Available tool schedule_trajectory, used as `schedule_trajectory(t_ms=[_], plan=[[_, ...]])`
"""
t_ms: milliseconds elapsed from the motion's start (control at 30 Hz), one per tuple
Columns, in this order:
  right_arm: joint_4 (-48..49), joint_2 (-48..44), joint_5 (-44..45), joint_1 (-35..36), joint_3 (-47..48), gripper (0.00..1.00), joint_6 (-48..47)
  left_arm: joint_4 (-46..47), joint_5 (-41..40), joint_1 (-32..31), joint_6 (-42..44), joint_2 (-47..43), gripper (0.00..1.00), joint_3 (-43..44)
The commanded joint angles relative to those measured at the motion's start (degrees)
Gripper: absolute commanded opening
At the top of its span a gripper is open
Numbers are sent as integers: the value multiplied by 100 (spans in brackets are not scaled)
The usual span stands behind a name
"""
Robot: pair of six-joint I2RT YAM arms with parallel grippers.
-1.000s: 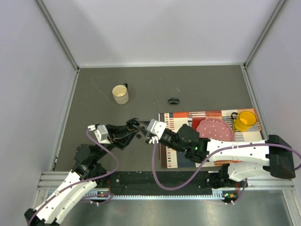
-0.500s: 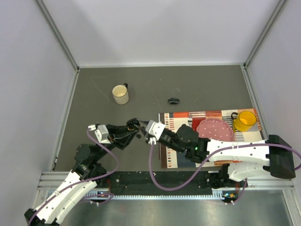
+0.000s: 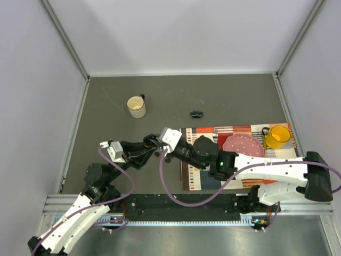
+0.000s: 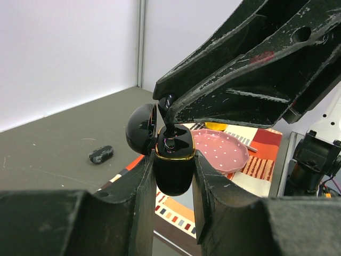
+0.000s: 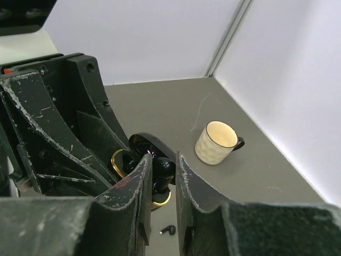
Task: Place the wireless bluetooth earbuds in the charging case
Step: Place the earbud in the charging case.
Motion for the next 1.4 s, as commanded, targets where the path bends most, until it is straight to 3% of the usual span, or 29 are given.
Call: schedule_trajectory(t_ms=[0,767,1167,1367], plan=[[-432,92,-57,74,129,1,586,642,-92,-16,125,-94,0,218],[167,48,355,224,-56,0,445,1230,-558,-16,274,-296,0,-116],[-150,259,532,241,260,0,577,1723,-347,-16,292,-234,0,-283],[-659,286,611,241,620,24,902,1670,-312,-16,310,-234,0,-274]])
